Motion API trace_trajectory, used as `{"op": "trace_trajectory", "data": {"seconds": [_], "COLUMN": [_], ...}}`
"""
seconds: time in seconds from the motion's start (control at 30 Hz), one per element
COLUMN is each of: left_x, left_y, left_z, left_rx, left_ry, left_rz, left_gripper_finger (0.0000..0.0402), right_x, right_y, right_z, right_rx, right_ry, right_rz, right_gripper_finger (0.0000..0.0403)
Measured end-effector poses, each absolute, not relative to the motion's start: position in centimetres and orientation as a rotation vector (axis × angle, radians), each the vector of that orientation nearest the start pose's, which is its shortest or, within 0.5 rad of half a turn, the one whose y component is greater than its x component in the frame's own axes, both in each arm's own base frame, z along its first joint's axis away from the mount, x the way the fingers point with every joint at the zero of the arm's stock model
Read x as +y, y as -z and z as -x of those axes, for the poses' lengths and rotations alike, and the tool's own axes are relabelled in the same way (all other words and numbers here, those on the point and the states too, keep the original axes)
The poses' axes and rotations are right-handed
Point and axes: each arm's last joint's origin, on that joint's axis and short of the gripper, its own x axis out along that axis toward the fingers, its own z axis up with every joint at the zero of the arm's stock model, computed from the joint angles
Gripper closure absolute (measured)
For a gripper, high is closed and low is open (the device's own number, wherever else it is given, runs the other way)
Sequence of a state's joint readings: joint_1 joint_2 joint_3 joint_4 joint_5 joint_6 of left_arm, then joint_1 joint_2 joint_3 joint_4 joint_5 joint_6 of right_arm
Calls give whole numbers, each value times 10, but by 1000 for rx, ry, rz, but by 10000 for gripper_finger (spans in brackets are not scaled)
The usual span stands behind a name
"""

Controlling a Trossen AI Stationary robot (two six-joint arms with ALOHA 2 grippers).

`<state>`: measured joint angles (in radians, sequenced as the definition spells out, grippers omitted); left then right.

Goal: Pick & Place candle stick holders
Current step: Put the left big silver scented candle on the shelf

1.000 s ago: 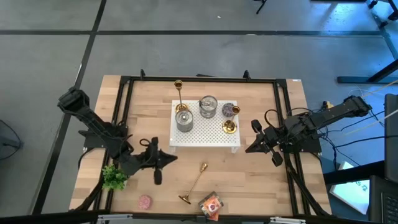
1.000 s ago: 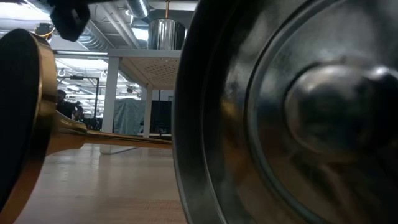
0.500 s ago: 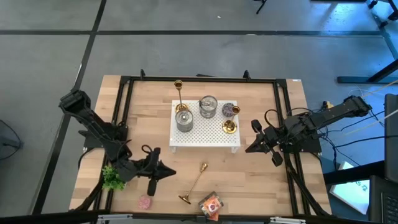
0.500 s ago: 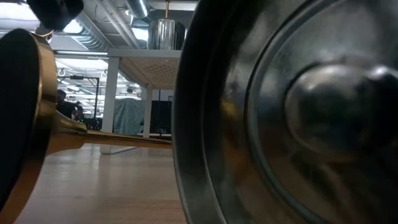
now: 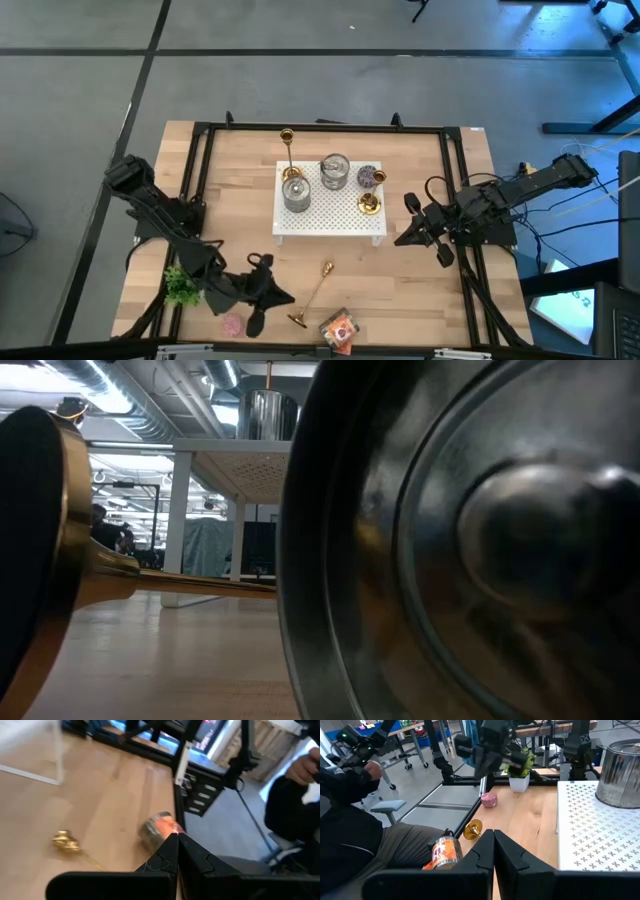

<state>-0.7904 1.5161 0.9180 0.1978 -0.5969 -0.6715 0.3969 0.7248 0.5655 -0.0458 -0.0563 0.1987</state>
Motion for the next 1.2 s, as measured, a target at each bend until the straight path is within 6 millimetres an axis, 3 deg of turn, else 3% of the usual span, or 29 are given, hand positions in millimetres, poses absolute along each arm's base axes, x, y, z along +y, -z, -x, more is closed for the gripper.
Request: {"op": "trace_trajectory", "data": {"seconds": [0.3, 0.43, 0.77, 1.2], "left_x": [-243, -246, -247, -240], "left_y": [-246, -251, -259, -244], "left_z": [-273, -277, -270, -250], "left_rx": [550, 679, 837, 1216], "left_ry": [49, 40, -14, -178], "left_rz": [341, 379, 510, 743], "left_gripper_finger": [400, 400, 400, 400], "right_x": [67, 67, 67, 67], "right_y": [-279, -279, -279, -279], "right_z": [-155, -155, -155, -155], "right_rx": [248, 249, 250, 248], "right_ry": [-430, -429, -429, -429], "right_rz": [-159, -159, -159, -159], "right_gripper_finger": [398, 398, 398, 398]}}
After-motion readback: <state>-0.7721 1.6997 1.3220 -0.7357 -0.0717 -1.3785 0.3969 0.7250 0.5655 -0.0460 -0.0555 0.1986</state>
